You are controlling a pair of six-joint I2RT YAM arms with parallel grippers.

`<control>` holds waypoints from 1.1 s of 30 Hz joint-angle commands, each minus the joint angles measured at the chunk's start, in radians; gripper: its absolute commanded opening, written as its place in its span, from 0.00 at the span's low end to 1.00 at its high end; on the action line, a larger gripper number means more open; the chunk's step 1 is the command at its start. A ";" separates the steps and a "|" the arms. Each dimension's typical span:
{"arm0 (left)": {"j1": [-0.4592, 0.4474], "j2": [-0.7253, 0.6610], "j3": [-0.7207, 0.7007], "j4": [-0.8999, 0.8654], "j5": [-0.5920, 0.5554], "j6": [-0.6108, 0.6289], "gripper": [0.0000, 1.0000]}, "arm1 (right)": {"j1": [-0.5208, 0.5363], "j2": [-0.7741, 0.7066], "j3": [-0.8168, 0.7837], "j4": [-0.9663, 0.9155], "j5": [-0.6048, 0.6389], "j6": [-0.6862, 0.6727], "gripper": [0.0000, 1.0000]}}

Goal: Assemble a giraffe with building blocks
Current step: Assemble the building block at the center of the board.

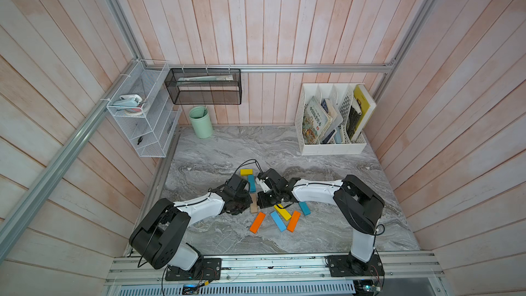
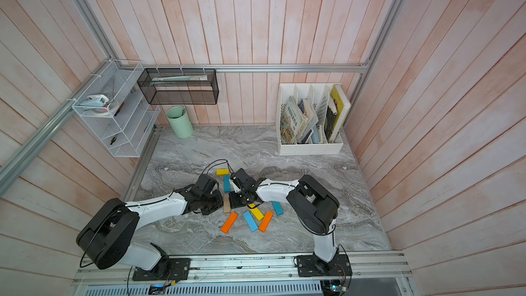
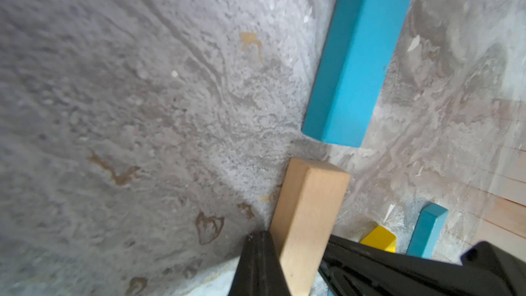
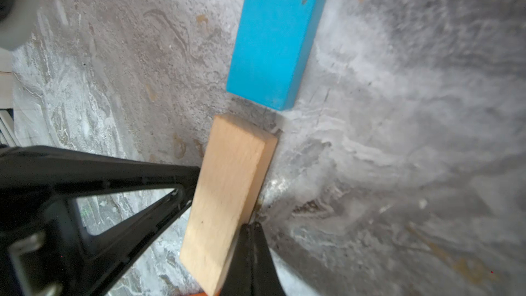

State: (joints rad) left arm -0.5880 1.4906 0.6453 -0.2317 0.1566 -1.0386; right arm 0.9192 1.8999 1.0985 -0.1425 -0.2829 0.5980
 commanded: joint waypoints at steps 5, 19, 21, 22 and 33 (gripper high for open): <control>0.007 0.021 0.004 -0.038 0.000 0.018 0.00 | 0.006 0.019 0.002 0.017 -0.016 -0.006 0.00; 0.008 0.038 0.018 -0.034 0.004 0.025 0.00 | -0.006 0.020 -0.002 0.013 -0.010 -0.012 0.00; 0.008 0.039 0.021 -0.033 0.003 0.025 0.00 | -0.012 0.020 -0.002 0.013 -0.012 -0.013 0.00; 0.007 0.039 0.023 -0.033 0.003 0.025 0.00 | -0.013 0.021 -0.002 0.012 -0.011 -0.014 0.00; 0.008 0.048 0.024 -0.031 0.004 0.024 0.00 | -0.024 0.035 0.006 0.014 -0.021 -0.023 0.00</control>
State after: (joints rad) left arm -0.5831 1.5120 0.6655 -0.2314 0.1604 -1.0317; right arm 0.9020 1.9079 1.0962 -0.1307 -0.2901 0.5957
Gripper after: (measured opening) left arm 0.056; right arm 0.039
